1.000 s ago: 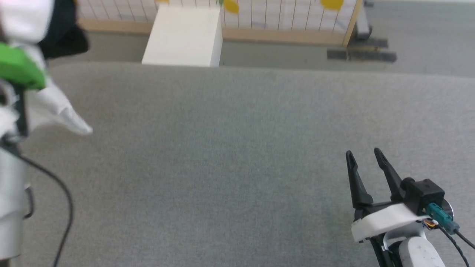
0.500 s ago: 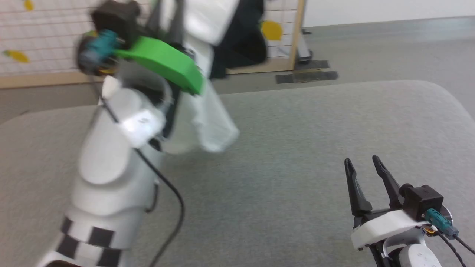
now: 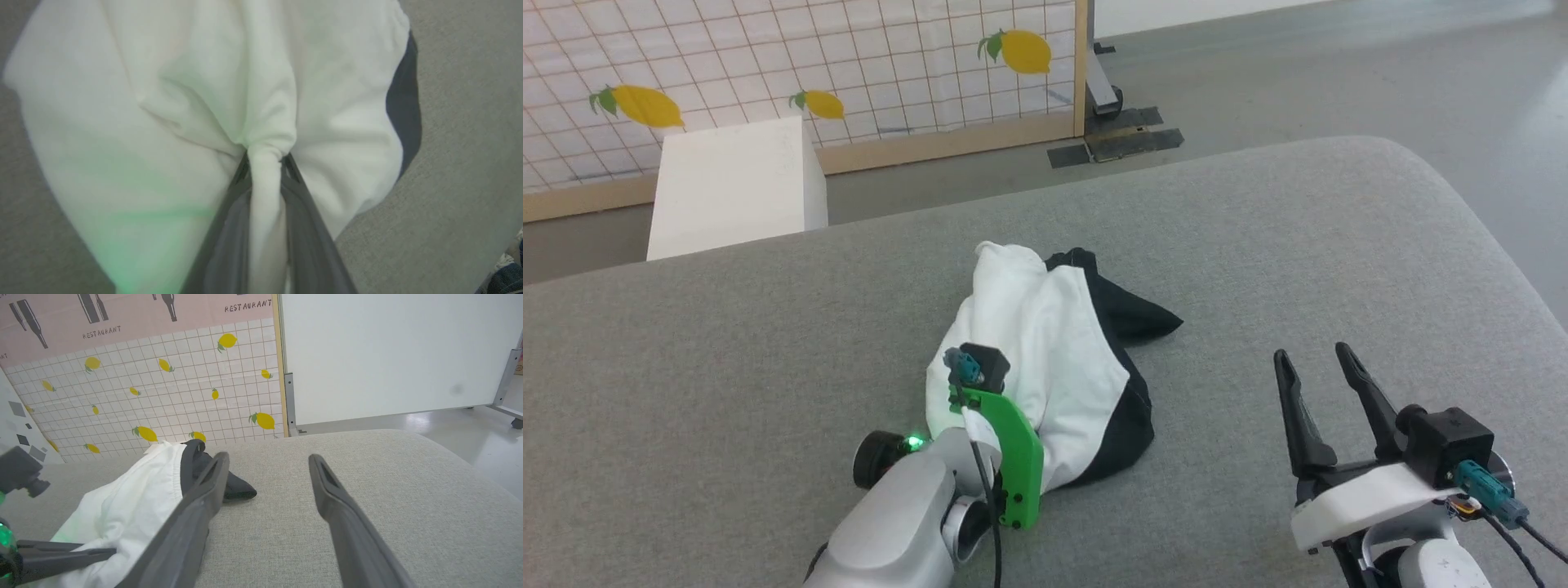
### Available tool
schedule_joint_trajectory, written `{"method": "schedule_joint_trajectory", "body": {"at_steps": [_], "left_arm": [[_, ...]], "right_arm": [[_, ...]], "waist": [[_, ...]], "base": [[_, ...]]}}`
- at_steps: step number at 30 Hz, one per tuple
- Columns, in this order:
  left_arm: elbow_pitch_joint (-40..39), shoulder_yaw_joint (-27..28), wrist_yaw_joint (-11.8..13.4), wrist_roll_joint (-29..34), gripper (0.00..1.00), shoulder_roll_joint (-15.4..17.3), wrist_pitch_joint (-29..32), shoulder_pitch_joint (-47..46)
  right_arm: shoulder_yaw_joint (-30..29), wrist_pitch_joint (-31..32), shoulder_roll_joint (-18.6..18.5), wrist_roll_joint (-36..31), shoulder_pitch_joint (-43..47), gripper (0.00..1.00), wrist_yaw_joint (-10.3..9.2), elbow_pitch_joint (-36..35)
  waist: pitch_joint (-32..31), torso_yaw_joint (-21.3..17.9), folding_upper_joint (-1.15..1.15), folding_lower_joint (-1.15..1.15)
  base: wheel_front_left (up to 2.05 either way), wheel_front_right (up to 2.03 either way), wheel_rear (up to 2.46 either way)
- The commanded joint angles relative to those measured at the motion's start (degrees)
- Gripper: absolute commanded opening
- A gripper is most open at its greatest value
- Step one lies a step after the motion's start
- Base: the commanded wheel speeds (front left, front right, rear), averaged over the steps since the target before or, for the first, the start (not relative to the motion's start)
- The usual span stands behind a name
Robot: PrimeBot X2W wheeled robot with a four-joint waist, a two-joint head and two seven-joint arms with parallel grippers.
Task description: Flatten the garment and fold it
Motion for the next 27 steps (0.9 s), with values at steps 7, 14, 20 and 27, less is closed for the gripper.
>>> {"method": "schedule_joint_trajectory", "body": {"at_steps": [7, 14, 20, 27], "left_arm": [[-2.27, 1.85, 0.44, -0.96, 1.0, 0.16, -5.9, 0.18], [-11.92, 8.68, 2.84, 0.43, 1.0, 2.59, -30.8, 3.97], [-20.81, 13.2, 7.27, 5.0, 1.0, 6.36, -36.5, 11.5], [-35.22, 22.49, 9.86, 12.43, 1.0, 5.7, -36.62, 22.55]], "right_arm": [[-0.28, 0.33, 0.03, -0.2, 0.29, 1.0, -0.09, -0.58], [-1.04, 0.29, 0.03, -0.28, 0.09, 1.0, -0.09, -1.04], [-1.59, 0.93, 0.03, -0.4, 0.45, 1.0, -0.09, -1.35], [-1.43, 9.67, 0.03, -0.77, -0.26, 1.0, -0.09, 0.47]], "waist": [[0.49, 2.0, 0.0, 0.0], [0.48, 5.13, 0.0, 0.0], [0.34, 8.42, 0.0, 0.0], [1.95, 12.03, 0.0, 0.0]], "base": [[0.0, 0.0, 0.0], [0.0, 0.0, 0.0], [0.0, 0.0, 0.0], [0.0, 0.0, 0.0]]}}
